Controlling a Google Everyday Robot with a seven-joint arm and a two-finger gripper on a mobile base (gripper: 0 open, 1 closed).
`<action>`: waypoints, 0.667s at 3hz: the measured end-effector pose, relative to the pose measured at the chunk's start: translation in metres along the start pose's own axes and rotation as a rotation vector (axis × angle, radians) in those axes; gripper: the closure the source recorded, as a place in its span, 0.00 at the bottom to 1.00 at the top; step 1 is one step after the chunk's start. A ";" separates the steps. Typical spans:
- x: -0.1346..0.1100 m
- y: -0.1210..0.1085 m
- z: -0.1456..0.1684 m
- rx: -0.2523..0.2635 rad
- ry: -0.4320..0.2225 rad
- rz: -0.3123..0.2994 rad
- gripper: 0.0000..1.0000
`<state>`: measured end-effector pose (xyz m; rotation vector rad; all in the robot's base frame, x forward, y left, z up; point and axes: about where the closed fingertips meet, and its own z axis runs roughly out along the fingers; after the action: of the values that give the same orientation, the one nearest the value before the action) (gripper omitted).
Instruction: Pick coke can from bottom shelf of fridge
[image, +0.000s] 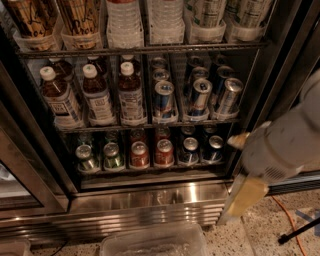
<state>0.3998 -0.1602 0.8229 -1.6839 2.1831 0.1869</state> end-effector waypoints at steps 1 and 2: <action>0.014 0.045 0.061 -0.048 -0.146 0.034 0.00; 0.009 0.074 0.123 -0.069 -0.365 0.098 0.00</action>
Offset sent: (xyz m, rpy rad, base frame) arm -0.0283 0.0310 -0.1438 0.8225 -0.4938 -0.0295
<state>0.3534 -0.1074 0.6972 -1.4429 2.0018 0.5551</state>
